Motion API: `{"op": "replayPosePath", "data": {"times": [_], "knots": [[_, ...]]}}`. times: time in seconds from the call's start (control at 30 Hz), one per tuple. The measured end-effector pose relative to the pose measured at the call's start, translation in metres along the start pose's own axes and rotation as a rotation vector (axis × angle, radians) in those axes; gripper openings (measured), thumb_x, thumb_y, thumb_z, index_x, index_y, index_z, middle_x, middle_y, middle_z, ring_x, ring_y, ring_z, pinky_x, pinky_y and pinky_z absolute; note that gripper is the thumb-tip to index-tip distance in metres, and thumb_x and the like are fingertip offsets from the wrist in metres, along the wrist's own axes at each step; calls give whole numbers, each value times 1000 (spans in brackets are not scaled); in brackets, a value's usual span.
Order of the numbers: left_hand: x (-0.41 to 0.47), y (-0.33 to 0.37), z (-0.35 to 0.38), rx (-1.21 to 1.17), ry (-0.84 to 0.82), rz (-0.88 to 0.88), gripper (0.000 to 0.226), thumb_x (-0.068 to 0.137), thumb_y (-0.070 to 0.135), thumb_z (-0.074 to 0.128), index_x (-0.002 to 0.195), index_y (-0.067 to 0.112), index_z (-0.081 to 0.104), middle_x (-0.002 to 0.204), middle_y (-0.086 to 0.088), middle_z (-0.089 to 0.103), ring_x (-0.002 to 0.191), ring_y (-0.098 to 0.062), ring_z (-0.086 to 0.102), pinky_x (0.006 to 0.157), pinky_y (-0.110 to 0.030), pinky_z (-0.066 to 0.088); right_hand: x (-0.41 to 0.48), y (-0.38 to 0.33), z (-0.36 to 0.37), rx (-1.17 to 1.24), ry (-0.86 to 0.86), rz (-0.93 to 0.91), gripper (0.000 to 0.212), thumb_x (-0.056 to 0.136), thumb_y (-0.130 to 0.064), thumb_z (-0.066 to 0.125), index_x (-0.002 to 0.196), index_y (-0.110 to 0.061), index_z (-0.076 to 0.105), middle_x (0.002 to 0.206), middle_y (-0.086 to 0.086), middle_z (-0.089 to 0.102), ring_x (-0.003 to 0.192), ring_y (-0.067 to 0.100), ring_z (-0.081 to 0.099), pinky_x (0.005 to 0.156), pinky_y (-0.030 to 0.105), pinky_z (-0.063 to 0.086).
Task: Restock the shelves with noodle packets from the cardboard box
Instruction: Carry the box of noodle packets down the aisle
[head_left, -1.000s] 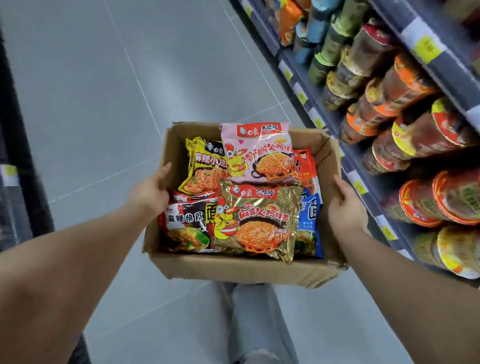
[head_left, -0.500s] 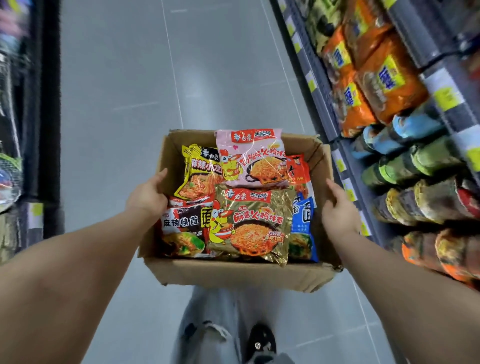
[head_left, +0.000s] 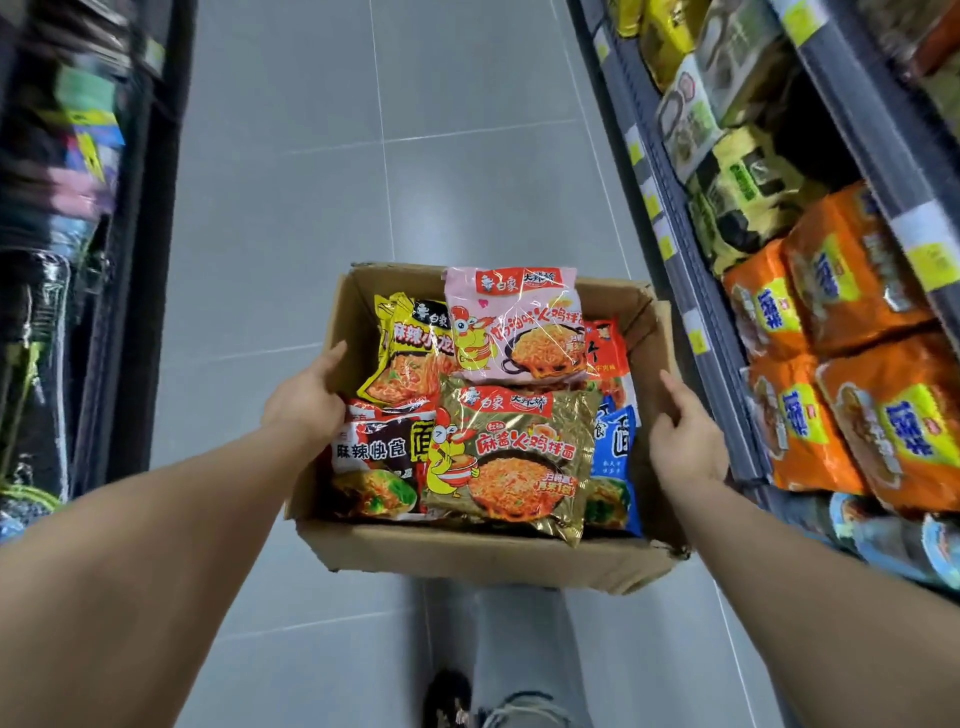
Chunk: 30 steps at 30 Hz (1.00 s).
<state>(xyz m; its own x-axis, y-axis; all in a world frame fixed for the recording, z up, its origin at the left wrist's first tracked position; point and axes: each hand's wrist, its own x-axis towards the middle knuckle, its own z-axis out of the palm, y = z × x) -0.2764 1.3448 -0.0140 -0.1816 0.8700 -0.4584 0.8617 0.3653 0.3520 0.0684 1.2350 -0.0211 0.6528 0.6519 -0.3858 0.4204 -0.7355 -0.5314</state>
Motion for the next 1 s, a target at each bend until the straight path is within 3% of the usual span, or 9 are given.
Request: {"op": "replayPosePath", "data": {"times": [0.13, 0.33, 0.5, 0.63, 0.7, 0.8, 1.0], "knots": [[74, 40, -13, -16, -11, -27, 80, 79, 0, 40, 140, 51, 30, 140, -7, 51, 93, -34, 65, 75, -38, 56, 70, -51, 14, -22, -26, -16, 52, 94, -12, 40, 135, -44, 43, 130, 2, 60, 96, 31, 61, 71, 31, 46], [177, 95, -33, 12, -19, -41, 74, 86, -1, 39, 144, 45, 29, 143, -8, 48, 102, -33, 62, 77, -35, 53, 167, -132, 33, -47, -26, 5, 51, 95, -12, 39, 135, -42, 44, 123, 7, 64, 83, 28, 58, 64, 29, 41], [279, 134, -54, -5, -72, -36, 71, 89, 1, 39, 145, 44, 28, 143, -9, 48, 90, -24, 58, 59, -28, 46, 239, -201, 53, -63, -15, 1, 52, 94, -10, 40, 136, -40, 44, 123, 6, 63, 91, 30, 60, 68, 30, 43], [359, 166, -78, 32, -74, 19, 74, 85, -1, 41, 145, 42, 30, 143, -8, 48, 113, -30, 57, 83, -34, 50, 290, -253, 73, -60, 20, 21, 51, 94, -11, 40, 135, -42, 44, 121, 7, 64, 89, 31, 61, 70, 34, 47], [396, 188, -92, 51, -71, 47, 77, 82, -2, 42, 144, 41, 32, 144, -6, 48, 122, -30, 52, 95, -34, 45, 313, -275, 80, -24, 42, 53, 52, 94, -12, 40, 134, -44, 44, 118, 7, 65, 86, 32, 62, 70, 34, 48], [447, 225, -106, 78, -58, 95, 78, 81, -3, 41, 144, 41, 32, 142, -5, 50, 123, -30, 52, 96, -33, 43, 351, -304, 89, 9, 69, 92, 50, 94, -13, 39, 134, -45, 44, 121, 5, 64, 87, 31, 61, 68, 29, 42], [552, 308, -105, 118, -100, 143, 77, 82, -2, 38, 142, 46, 31, 136, -7, 55, 108, -32, 59, 89, -40, 51, 432, -342, 104, 76, 96, 195, 49, 95, -14, 38, 136, -41, 43, 119, 9, 64, 93, 33, 60, 72, 32, 44]]}}
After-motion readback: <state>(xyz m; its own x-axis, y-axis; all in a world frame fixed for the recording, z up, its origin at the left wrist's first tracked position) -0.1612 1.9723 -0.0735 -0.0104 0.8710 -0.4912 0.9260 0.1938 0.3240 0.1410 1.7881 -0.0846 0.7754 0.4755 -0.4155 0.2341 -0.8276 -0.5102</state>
